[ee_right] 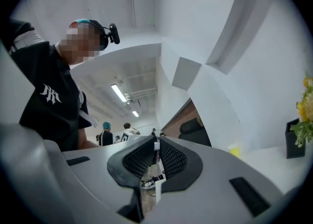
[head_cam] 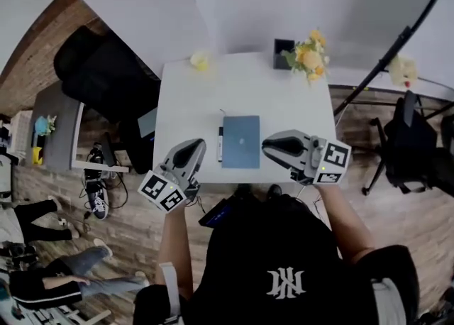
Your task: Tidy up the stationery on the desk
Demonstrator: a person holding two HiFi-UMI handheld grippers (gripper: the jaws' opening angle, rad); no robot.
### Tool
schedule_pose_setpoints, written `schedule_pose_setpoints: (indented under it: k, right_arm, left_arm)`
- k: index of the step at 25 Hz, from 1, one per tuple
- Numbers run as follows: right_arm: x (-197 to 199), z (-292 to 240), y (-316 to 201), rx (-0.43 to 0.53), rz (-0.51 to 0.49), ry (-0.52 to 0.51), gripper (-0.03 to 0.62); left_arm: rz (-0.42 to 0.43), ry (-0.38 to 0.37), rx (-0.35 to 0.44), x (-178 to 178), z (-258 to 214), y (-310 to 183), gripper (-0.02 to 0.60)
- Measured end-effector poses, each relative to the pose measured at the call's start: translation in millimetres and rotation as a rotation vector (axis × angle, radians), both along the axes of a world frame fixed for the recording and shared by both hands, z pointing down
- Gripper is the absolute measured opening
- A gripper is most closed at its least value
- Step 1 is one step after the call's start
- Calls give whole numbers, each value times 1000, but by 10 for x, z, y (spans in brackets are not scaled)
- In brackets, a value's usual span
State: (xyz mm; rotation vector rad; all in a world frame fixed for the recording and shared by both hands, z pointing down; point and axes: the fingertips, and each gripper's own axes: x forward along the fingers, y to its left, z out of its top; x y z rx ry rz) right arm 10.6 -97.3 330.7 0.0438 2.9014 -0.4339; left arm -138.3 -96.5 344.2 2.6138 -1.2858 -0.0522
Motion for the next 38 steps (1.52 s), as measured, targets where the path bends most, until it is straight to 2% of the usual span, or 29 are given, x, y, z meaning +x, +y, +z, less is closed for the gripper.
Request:
schedule_pose_setpoints:
  k: [5,8,10,14,19,22,25,31,38]
  right_arm:
    - [155,39,119,-16,65,-28,58]
    - [144,141,346,-46,55,0,60]
    - [104,203,585,-31,46,44,58]
    - [-84,331,1063,-10,61,118,57]
    - [-478,419,1583,-40,102,138,57]
    - [-635,423,1890,-18,141,155,57]
    - [-676,432,2125,-2,202,181,57]
    - [-680,479,2472,25,290,246,57]
    - [-692,605,2678,72,284,305,55]
  left_arm:
    - [67,78,-5,89,77,453,3]
    - [92,110,-44,21,207,690,3]
    - [115,117,-58,-34,259,831,3]
    - [181,149,-66,-186,282,1153,3]
    - [220,205,-48,-523,294,1677,3]
    - [240,225,-39,-692,339,1984,3]
    - [274,212,-36,-731,390,2193,3]
    - [353,114,-23,-625,410,2482,3]
    - [404,67,-22,-395,493,2684,3]
